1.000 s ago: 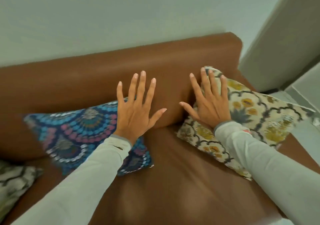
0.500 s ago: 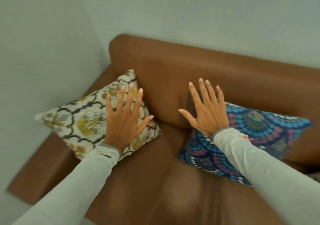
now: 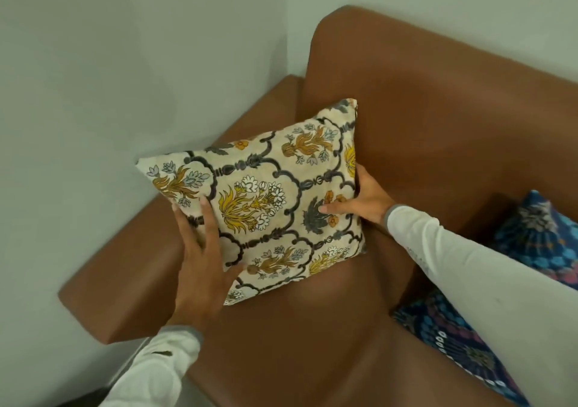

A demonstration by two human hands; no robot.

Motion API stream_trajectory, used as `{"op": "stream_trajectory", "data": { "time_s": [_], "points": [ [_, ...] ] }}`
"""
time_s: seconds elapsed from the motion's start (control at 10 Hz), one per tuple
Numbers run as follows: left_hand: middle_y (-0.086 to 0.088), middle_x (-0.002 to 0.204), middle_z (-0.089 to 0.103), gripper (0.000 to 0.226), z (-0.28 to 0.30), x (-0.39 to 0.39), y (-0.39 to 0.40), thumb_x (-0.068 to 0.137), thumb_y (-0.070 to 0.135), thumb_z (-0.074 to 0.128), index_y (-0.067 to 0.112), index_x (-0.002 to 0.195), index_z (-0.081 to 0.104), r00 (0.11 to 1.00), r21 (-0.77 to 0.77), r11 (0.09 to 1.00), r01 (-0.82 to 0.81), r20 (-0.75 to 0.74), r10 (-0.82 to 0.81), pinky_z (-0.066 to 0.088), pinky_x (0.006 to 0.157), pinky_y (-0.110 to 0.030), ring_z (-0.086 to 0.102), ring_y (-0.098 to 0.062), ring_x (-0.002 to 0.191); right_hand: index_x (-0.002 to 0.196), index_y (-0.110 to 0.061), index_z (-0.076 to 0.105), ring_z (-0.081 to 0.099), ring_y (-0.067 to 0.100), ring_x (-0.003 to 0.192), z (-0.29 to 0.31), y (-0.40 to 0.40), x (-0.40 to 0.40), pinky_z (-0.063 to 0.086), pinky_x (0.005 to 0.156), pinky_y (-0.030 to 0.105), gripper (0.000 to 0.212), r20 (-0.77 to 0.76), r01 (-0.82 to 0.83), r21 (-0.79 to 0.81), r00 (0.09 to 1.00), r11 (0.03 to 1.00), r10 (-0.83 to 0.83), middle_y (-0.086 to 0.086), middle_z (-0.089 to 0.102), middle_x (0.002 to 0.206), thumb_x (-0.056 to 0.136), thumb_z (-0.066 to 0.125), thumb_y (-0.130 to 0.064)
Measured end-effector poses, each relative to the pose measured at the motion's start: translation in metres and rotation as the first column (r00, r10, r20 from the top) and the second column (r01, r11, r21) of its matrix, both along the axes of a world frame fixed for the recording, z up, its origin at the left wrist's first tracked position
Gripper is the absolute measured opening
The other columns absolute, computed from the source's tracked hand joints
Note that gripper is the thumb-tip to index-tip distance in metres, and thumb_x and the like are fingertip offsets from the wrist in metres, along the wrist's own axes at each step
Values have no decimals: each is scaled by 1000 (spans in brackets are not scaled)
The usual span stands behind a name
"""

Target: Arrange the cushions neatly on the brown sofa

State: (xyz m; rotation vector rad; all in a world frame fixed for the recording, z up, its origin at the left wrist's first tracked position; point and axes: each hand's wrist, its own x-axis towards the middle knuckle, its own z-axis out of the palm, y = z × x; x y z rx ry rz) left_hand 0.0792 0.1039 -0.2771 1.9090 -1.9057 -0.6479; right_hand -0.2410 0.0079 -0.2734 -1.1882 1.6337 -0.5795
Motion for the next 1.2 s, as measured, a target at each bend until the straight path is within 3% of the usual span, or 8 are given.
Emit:
{"op": "stream_trajectory", "data": {
  "time_s": [0.1, 0.5, 0.6, 0.7, 0.8, 0.9, 1.0, 1.2],
  "points": [
    [-27, 173, -27, 155, -2, -8, -19, 79, 7, 95, 59, 157, -28, 996, -97, 993, 71, -38, -75, 33, 121, -48, 21, -47, 160, 150, -20, 48, 66, 21, 129, -10, -3, -1, 52, 115, 50, 120, 55, 67, -92, 997, 993, -62, -1, 67, 140, 46, 107, -29],
    [-28, 176, -7, 146, -7, -3, -20, 78, 14, 95, 61, 162, -14, 994, -232, 967, 109, 31, -105, 58, 98, -65, 33, -46, 155, 156, -20, 45, 63, 20, 135, -15, -7, 1, 49, 119, 50, 119, 137, 120, -212, 986, 970, -92, -1, 66, 145, 54, 106, -11],
    [-34, 175, 4, 125, 0, -2, -20, 81, 43, 92, 44, 170, 4, 981, -213, 971, 104, 185, -65, 57, 95, -66, 38, -54, 149, 161, -20, 37, 55, 20, 142, -12, -3, 5, 42, 124, 50, 124, 19, 41, -242, 999, 969, -38, 0, 58, 151, 58, 106, -30],
    [-40, 165, 29, 97, 15, -10, -25, 91, 74, 65, 20, 167, 38, 908, -388, 915, 111, 413, 65, 42, 106, -66, 45, -56, 140, 170, -15, 13, 25, 32, 162, 2, 13, 9, 22, 133, 53, 133, -401, -88, -450, 909, 889, -112, 16, 25, 174, 73, 77, -80],
    [-37, 168, 30, 87, 29, -28, -53, 101, 71, 50, 14, 166, 39, 862, -558, 788, 259, 502, 73, 27, 124, -61, 35, -50, 153, 168, -2, 19, 19, 42, 164, 16, 9, 19, 14, 134, 56, 116, -592, -350, -683, 780, 641, -205, 30, 15, 175, 91, 53, -81],
    [-35, 171, 24, 84, 32, -45, -80, 108, 66, 43, 9, 169, 30, 817, -508, 790, 342, 576, 16, 22, 131, -61, 26, -49, 160, 168, -1, 21, 16, 42, 165, 20, -9, 27, 13, 135, 54, 107, -692, -497, -616, 712, 611, -119, 31, 14, 175, 96, 53, -74],
    [-31, 173, 21, 84, 18, -39, -92, 109, 67, 37, 10, 170, 25, 794, -420, 844, 334, 608, -12, 23, 131, -61, 24, -47, 161, 170, -3, 7, 6, 36, 167, 13, -11, 15, 13, 136, 50, 107, -792, -497, -432, 608, 753, -53, 24, 2, 179, 99, 42, -75],
    [-30, 174, 19, 90, 30, -42, -92, 107, 71, 34, 8, 170, 23, 766, -376, 838, 396, 639, -75, 20, 131, -64, 22, -47, 162, 169, -3, -2, 2, 31, 168, 31, 4, -1, 9, 136, 45, 109, -828, -442, -340, 559, 830, -42, 19, -3, 180, 98, 30, -79]
  ]
}}
